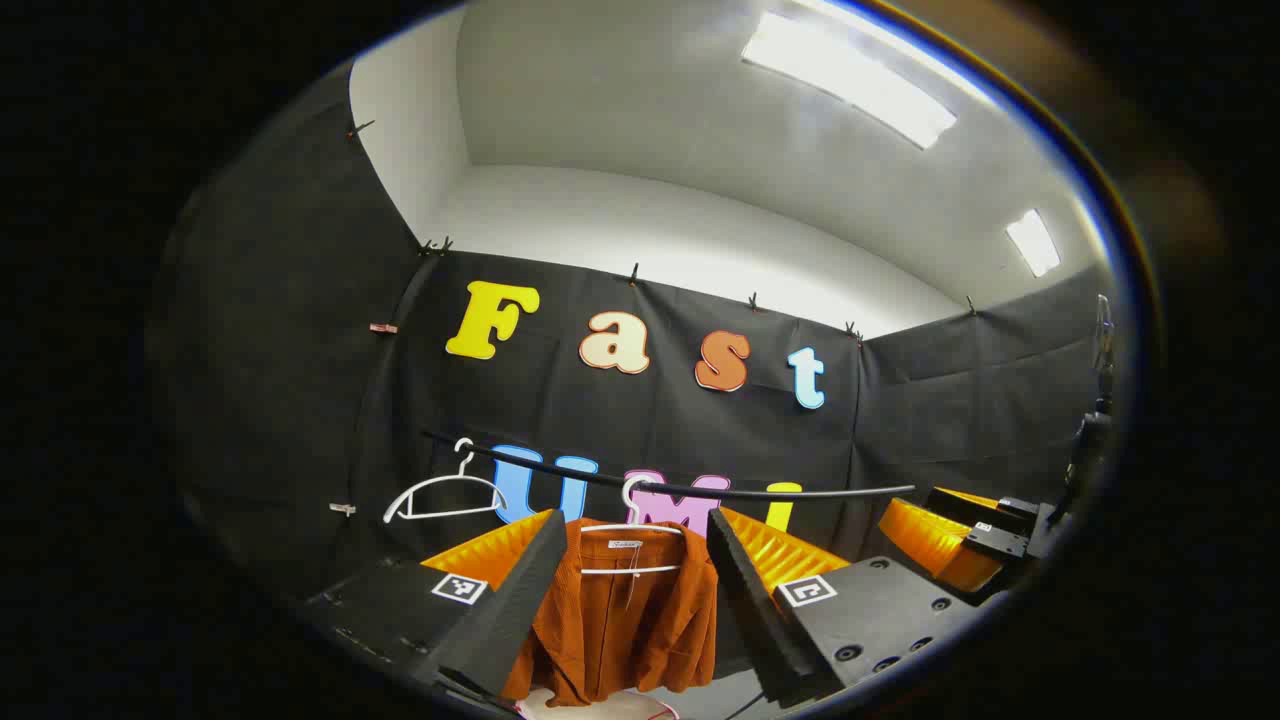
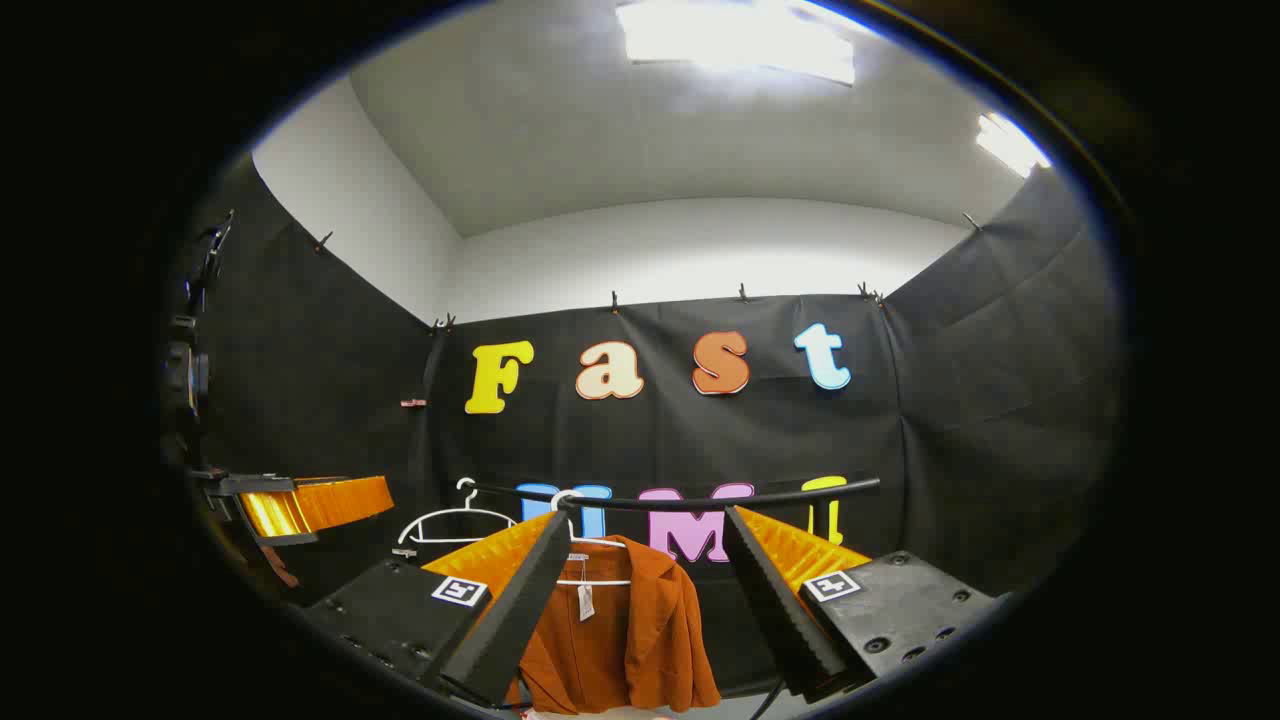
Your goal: Grasp the clothes on the hanger with both hands and then place them into the laundry hamper below.
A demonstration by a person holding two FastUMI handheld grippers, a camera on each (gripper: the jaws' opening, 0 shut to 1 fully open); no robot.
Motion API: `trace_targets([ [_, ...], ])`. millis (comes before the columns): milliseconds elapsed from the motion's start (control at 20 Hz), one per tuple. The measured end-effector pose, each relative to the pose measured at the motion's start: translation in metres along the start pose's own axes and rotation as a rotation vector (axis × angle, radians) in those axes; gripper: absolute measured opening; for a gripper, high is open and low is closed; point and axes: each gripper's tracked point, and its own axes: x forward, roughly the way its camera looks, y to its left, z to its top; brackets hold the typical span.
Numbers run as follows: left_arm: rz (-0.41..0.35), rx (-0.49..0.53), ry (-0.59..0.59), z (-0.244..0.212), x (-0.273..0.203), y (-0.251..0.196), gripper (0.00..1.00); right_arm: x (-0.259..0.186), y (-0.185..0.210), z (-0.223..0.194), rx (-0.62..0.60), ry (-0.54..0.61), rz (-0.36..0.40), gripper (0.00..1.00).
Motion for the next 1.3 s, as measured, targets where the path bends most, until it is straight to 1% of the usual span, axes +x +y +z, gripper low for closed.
trace_targets([
  [50, -0.003, 0.003, 0.001, 0.0, 0.002, 0.0, 0.9, 0.001, 0.001, -0.001, -0.007, 0.002, -0.002, 0.99],
  [200, -0.013, 0.0, 0.0, 0.0, 0.006, -0.001, 0.9, 0.003, 0.006, 0.0, -0.003, 0.009, -0.001, 0.99],
  [400, -0.012, -0.023, 0.003, -0.001, 0.009, 0.002, 0.9, 0.01, -0.002, 0.0, 0.001, 0.024, -0.01, 0.99],
  [450, -0.013, -0.029, 0.006, -0.001, 0.009, 0.003, 0.9, 0.01, -0.001, 0.001, 0.0, 0.023, -0.013, 1.0],
  [500, -0.014, -0.034, 0.011, -0.002, 0.009, 0.003, 0.9, 0.008, 0.002, 0.002, 0.001, 0.021, -0.012, 0.95],
  [550, -0.013, -0.037, 0.014, -0.003, 0.009, 0.003, 0.9, 0.005, 0.002, 0.004, 0.004, 0.018, -0.012, 0.95],
  [600, -0.014, -0.037, 0.017, -0.003, 0.009, 0.003, 0.9, 0.004, 0.002, 0.005, 0.006, 0.015, -0.011, 1.0],
  [650, -0.014, -0.036, 0.016, -0.003, 0.009, 0.003, 0.88, 0.003, 0.0, 0.007, 0.007, 0.015, -0.008, 1.0],
  [750, -0.012, -0.03, 0.01, -0.001, 0.006, 0.003, 0.88, 0.004, 0.0, 0.008, 0.002, 0.017, -0.006, 0.99],
  [800, -0.013, -0.028, 0.008, -0.002, 0.006, 0.003, 0.88, 0.004, 0.002, 0.009, 0.0, 0.018, -0.006, 0.95],
  [850, -0.016, -0.027, 0.009, -0.002, 0.006, 0.003, 0.88, 0.003, 0.004, 0.01, 0.002, 0.018, -0.004, 0.99],
  [900, -0.022, -0.025, 0.012, -0.004, 0.004, 0.001, 0.88, 0.002, 0.004, 0.009, 0.006, 0.02, 0.0, 0.99],
  [950, -0.025, -0.024, 0.013, -0.004, 0.004, 0.002, 0.88, 0.003, 0.003, 0.01, 0.008, 0.021, 0.002, 0.95],
  [1000, -0.024, -0.022, 0.012, -0.005, 0.003, 0.003, 0.88, 0.003, 0.003, 0.009, 0.007, 0.022, 0.004, 0.99],
  [1150, -0.009, -0.025, 0.012, -0.008, 0.003, 0.01, 0.89, 0.004, 0.007, 0.004, -0.006, 0.032, 0.004, 0.99],
  [1200, -0.007, -0.028, 0.013, -0.008, 0.003, 0.011, 0.89, 0.005, 0.008, 0.002, -0.006, 0.035, 0.002, 1.0],
  [1250, -0.007, -0.032, 0.015, -0.009, 0.003, 0.013, 0.89, 0.006, 0.009, 0.001, -0.003, 0.037, 0.001, 0.99],
  [1300, -0.004, -0.036, 0.015, -0.01, 0.004, 0.016, 0.89, 0.006, 0.009, -0.001, 0.001, 0.038, -0.001, 1.0],
])
